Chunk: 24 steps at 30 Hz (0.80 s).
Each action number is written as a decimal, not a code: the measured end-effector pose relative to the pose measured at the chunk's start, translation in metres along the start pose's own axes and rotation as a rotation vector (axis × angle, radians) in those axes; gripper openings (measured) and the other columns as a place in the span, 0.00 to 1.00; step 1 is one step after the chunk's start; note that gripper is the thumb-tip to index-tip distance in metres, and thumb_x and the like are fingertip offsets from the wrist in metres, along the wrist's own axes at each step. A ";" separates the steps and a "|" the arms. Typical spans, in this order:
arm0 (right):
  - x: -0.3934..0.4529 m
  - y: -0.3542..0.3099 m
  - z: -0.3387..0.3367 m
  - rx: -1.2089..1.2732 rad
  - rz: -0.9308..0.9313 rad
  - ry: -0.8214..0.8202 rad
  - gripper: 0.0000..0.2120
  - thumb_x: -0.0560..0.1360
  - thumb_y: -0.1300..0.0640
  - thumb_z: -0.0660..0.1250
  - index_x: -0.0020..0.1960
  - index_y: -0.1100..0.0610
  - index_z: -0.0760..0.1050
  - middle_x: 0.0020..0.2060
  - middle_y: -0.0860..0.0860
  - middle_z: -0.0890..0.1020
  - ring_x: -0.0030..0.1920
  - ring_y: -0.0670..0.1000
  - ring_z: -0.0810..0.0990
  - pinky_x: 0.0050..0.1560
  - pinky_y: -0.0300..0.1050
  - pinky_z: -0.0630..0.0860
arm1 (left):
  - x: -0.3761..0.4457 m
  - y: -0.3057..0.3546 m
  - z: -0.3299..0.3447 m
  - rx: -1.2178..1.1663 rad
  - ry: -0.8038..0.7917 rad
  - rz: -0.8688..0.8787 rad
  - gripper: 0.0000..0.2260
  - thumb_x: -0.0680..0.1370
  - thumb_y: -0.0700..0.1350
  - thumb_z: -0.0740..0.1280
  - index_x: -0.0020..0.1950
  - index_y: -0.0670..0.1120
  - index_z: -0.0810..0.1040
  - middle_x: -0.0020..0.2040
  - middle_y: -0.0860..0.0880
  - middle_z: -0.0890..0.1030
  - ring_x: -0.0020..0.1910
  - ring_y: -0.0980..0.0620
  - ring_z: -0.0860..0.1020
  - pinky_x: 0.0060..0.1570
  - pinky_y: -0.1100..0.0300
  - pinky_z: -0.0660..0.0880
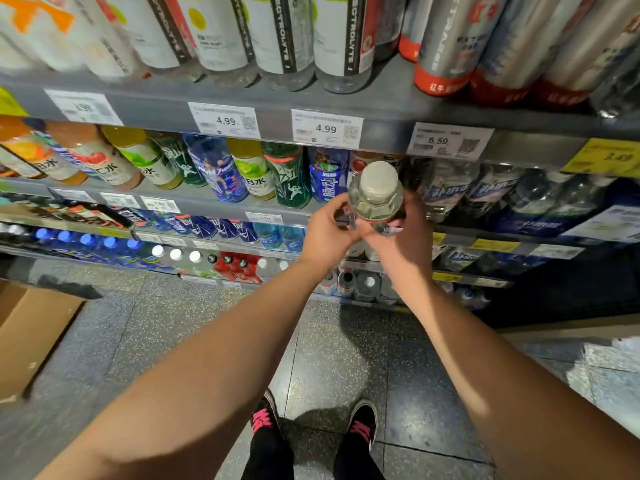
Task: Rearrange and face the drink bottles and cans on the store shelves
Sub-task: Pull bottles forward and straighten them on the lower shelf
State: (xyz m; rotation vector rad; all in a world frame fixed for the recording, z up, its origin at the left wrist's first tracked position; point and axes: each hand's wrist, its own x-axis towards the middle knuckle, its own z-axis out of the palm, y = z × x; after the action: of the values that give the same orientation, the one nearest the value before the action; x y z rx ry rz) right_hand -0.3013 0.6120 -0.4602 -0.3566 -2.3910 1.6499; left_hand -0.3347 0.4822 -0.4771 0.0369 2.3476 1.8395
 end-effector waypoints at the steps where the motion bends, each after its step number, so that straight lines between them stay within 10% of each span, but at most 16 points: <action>1: -0.006 -0.006 0.004 0.047 0.026 -0.018 0.32 0.65 0.54 0.81 0.65 0.42 0.72 0.56 0.41 0.82 0.47 0.38 0.81 0.48 0.37 0.78 | -0.005 -0.002 -0.010 0.017 -0.003 -0.013 0.20 0.70 0.38 0.79 0.61 0.42 0.80 0.51 0.47 0.85 0.50 0.55 0.82 0.52 0.63 0.78; 7: -0.028 -0.041 0.046 0.197 0.086 -0.097 0.25 0.65 0.56 0.80 0.60 0.45 0.77 0.52 0.44 0.85 0.52 0.45 0.84 0.55 0.48 0.80 | -0.034 -0.011 -0.091 0.009 -0.058 -0.138 0.30 0.66 0.38 0.82 0.66 0.47 0.79 0.60 0.48 0.83 0.61 0.52 0.80 0.66 0.55 0.74; 12: -0.046 -0.076 0.109 0.197 0.088 -0.193 0.18 0.69 0.60 0.79 0.55 0.49 0.79 0.46 0.43 0.85 0.45 0.37 0.82 0.46 0.34 0.77 | -0.055 -0.018 -0.167 -0.032 -0.145 -0.204 0.23 0.68 0.41 0.81 0.61 0.50 0.80 0.55 0.53 0.85 0.51 0.64 0.81 0.53 0.73 0.72; 16: -0.064 -0.096 0.169 0.175 0.163 -0.262 0.21 0.69 0.57 0.79 0.57 0.46 0.75 0.50 0.43 0.84 0.46 0.34 0.81 0.46 0.30 0.76 | -0.065 -0.034 -0.228 -0.045 -0.167 -0.274 0.26 0.69 0.47 0.81 0.65 0.50 0.79 0.61 0.50 0.82 0.61 0.52 0.78 0.65 0.59 0.71; 24: -0.105 -0.125 0.290 0.083 0.250 -0.192 0.30 0.65 0.57 0.82 0.62 0.52 0.73 0.54 0.50 0.84 0.55 0.48 0.83 0.60 0.50 0.80 | -0.066 -0.071 -0.363 -0.084 -0.120 -0.326 0.13 0.77 0.34 0.70 0.60 0.43 0.81 0.42 0.53 0.86 0.37 0.69 0.79 0.46 0.68 0.75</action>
State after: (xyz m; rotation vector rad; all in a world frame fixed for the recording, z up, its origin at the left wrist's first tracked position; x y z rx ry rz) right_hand -0.3011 0.2797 -0.4478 -0.5227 -2.4880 1.9678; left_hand -0.3145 0.1072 -0.4548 -0.2253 2.0511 1.7217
